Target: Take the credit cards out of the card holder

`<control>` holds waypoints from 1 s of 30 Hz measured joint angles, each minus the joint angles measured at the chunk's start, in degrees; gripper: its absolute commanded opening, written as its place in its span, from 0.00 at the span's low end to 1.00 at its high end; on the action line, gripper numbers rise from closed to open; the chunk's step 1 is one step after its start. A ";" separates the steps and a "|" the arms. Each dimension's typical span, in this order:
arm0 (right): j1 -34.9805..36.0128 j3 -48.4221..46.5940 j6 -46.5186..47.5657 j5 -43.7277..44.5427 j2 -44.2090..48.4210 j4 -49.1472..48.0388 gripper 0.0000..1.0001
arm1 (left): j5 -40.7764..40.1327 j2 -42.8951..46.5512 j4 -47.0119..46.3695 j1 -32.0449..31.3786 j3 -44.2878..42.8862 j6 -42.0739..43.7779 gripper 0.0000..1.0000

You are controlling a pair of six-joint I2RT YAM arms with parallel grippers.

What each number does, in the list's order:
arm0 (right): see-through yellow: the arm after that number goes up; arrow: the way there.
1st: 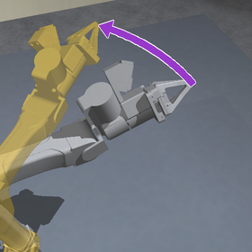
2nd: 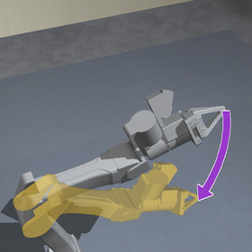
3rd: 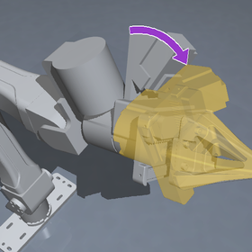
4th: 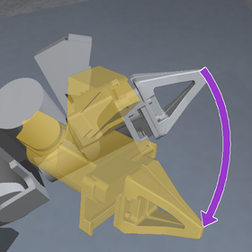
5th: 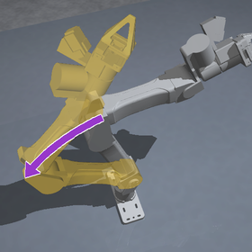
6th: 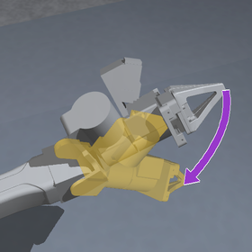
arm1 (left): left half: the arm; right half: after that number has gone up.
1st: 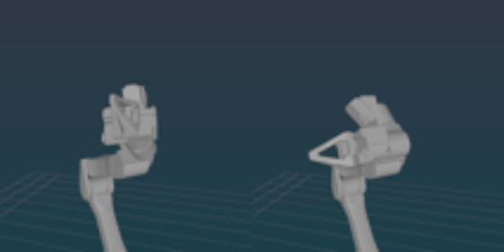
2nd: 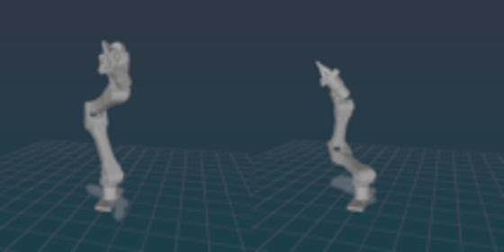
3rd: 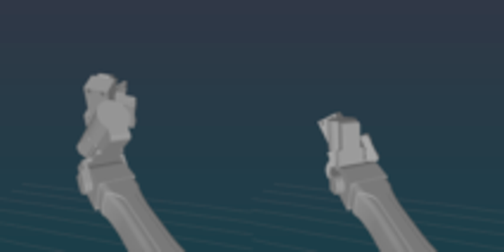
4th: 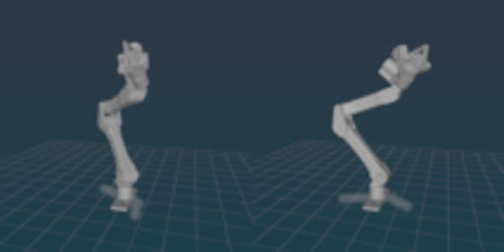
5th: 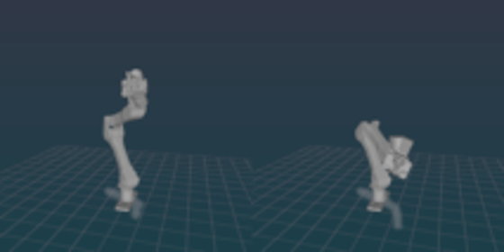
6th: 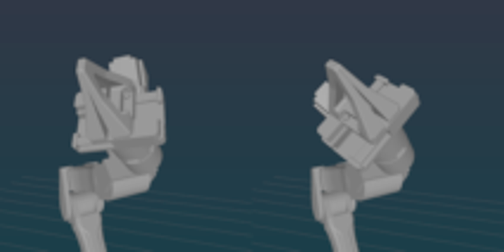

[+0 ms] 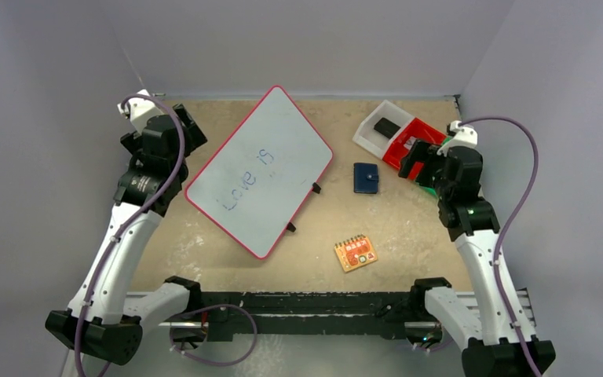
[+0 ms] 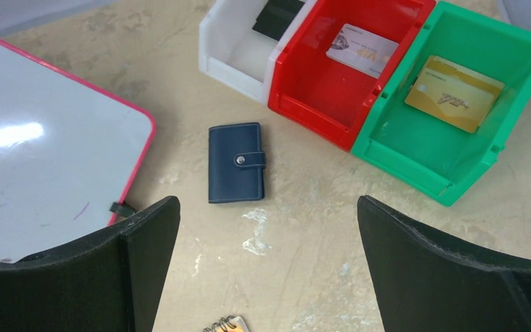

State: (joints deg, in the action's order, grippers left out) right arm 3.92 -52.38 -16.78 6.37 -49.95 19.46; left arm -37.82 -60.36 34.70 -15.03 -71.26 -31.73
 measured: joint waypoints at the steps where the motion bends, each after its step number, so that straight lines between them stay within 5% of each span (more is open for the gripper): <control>1: -0.11 0.00 -0.24 -0.33 0.33 -0.07 1.00 | 0.28 0.39 -0.63 0.28 0.07 0.26 1.00; 9: -0.42 -5.40 0.39 -1.66 -0.61 0.35 1.00 | 0.55 3.17 -4.02 1.42 0.20 1.99 1.00; 19: -0.59 -40.72 9.40 -1.49 -11.54 -4.59 1.00 | 0.63 -1.36 -6.88 1.75 -11.93 6.69 1.00; 30: -0.63 -31.56 11.15 -1.14 -5.40 -6.69 1.00 | 4.59 0.52 -10.16 1.92 -9.38 7.76 1.00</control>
State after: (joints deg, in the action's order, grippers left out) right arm 3.29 -83.94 -5.63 5.23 -55.35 12.78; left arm -33.23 -59.83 24.53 -13.10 -80.64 -23.97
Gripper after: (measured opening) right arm 0.998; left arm 0.996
